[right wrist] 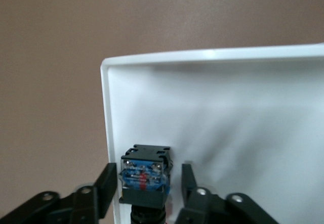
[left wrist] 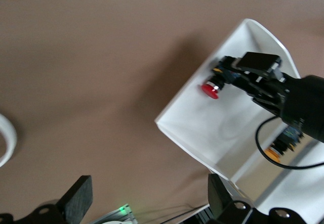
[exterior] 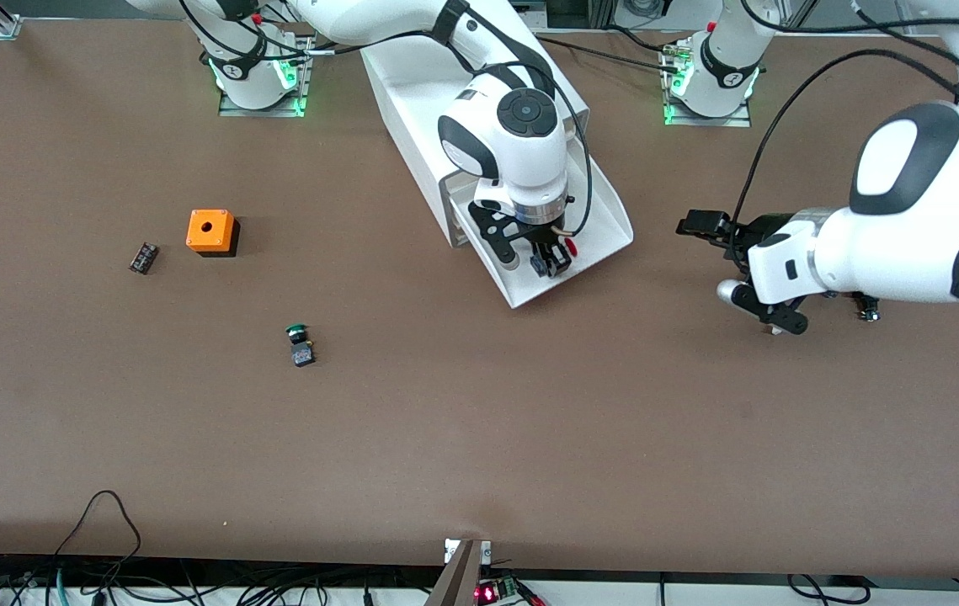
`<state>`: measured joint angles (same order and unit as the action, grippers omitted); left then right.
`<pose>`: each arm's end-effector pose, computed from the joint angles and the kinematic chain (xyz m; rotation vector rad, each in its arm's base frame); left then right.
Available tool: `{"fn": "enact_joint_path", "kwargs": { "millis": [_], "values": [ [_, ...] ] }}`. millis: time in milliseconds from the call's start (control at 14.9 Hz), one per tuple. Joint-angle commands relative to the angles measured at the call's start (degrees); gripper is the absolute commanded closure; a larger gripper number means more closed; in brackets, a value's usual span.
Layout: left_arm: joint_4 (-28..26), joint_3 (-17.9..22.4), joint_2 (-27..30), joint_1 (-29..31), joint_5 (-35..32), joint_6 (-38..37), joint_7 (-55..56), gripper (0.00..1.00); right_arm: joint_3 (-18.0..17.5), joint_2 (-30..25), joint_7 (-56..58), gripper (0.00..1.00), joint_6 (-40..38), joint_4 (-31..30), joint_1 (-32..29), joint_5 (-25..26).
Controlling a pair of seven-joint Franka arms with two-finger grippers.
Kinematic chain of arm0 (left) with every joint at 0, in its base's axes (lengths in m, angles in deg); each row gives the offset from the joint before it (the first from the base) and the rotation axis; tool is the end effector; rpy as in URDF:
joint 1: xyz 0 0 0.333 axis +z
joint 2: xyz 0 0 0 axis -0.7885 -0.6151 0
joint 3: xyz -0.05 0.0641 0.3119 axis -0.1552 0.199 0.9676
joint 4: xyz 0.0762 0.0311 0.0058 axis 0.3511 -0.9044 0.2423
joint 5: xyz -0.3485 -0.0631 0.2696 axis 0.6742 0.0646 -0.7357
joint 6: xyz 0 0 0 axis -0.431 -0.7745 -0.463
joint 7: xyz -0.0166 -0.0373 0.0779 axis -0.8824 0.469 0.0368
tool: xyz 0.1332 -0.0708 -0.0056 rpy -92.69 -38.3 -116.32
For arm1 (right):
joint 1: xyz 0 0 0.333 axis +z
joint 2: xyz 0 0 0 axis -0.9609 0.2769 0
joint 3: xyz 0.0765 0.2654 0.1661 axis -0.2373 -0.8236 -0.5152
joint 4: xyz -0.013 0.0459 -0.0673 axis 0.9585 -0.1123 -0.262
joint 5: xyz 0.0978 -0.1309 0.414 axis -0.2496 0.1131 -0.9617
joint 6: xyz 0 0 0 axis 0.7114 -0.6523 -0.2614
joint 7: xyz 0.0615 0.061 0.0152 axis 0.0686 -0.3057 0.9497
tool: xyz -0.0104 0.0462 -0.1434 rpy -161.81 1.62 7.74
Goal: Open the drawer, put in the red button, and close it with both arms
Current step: 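Lower the red button into the drawer while the left gripper releases the handle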
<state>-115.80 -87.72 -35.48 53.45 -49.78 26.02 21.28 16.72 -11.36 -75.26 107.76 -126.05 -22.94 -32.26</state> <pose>0.6467 -0.1646 0.4515 2.7608 -0.3733 -0.5253 0.5275 0.6644 0.2786 -2.5296 1.4963 -0.0699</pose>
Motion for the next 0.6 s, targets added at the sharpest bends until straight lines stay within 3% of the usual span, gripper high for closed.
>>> {"fn": "enact_joint_path", "kwargs": {
  "millis": [0, 268, 536],
  "values": [
    [6.5, 0.0, 0.0, -2.5, -9.2, -1.9, 4.5, 0.0, 1.7, 0.0, -0.7, 0.0, -1.4, 1.9, 0.3, 1.1],
    [10.4, 0.9, -0.6, -3.6, -13.3, -2.1, 3.7, 0.0, 1.4, -1.7, 7.2, 0.0, -10.2, 7.6, -3.8, 0.4],
    [11.7, 1.1, -1.5, -3.6, -13.3, -1.3, 3.8, 0.0, 1.4, -6.8, 23.9, 0.0, -15.9, 8.0, -9.8, -5.5]
  ]
}}
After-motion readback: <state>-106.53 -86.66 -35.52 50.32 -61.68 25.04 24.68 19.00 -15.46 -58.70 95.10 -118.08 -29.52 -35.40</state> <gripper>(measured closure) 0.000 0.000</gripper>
